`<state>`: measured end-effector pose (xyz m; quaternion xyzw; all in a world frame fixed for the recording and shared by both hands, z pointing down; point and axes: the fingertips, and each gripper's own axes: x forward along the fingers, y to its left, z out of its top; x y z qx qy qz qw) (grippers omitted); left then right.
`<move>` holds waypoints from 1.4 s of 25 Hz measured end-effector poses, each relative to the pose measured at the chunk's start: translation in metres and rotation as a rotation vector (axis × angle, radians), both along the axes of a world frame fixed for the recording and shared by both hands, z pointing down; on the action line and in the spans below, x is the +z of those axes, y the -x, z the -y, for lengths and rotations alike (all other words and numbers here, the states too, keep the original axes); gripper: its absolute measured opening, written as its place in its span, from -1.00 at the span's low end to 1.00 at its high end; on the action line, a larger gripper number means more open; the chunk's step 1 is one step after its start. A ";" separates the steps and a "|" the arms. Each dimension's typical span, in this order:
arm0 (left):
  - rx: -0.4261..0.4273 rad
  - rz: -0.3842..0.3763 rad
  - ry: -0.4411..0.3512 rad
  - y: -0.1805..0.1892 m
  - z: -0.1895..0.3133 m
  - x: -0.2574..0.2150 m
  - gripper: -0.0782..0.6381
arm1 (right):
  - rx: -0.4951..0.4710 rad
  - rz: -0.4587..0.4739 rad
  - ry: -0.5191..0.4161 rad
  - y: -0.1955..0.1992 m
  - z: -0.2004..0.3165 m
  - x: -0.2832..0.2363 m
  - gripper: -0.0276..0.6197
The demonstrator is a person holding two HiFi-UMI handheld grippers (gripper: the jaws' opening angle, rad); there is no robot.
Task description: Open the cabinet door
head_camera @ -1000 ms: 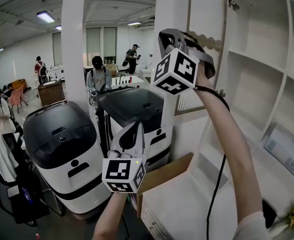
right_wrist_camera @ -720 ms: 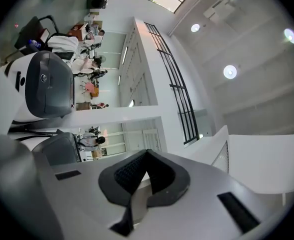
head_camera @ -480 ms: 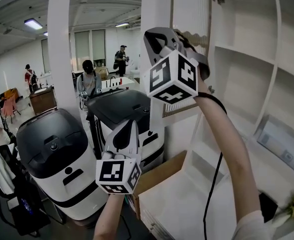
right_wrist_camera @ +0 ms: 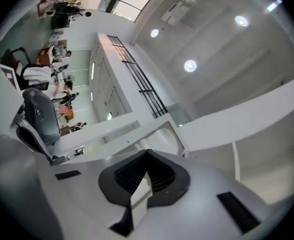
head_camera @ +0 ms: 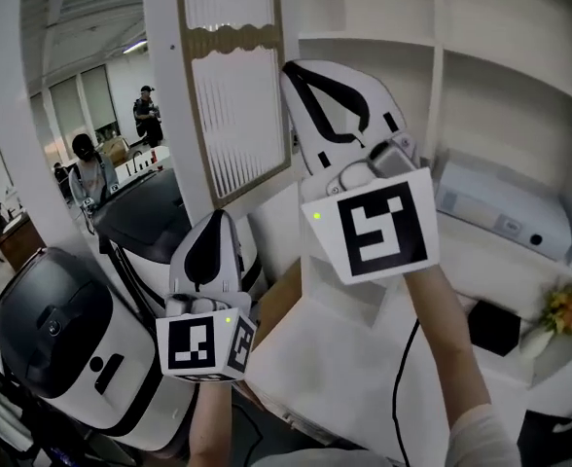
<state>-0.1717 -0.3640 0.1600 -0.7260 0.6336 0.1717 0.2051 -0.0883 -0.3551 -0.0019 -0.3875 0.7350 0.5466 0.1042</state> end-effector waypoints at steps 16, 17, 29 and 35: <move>0.145 -0.019 -0.047 -0.099 -0.002 0.065 -0.76 | 0.069 0.324 0.471 -0.138 0.007 0.217 -0.91; 0.143 -0.016 -0.034 -0.101 -0.002 0.074 -0.76 | 0.080 0.328 0.502 -0.139 0.007 0.232 -0.91; 0.176 -0.008 0.153 -0.118 -0.010 0.153 -0.76 | 0.150 0.358 0.745 -0.162 0.003 0.333 -0.91; 0.167 -0.006 0.164 -0.114 -0.014 0.154 -0.76 | 0.144 0.369 0.743 -0.162 -0.002 0.331 -0.91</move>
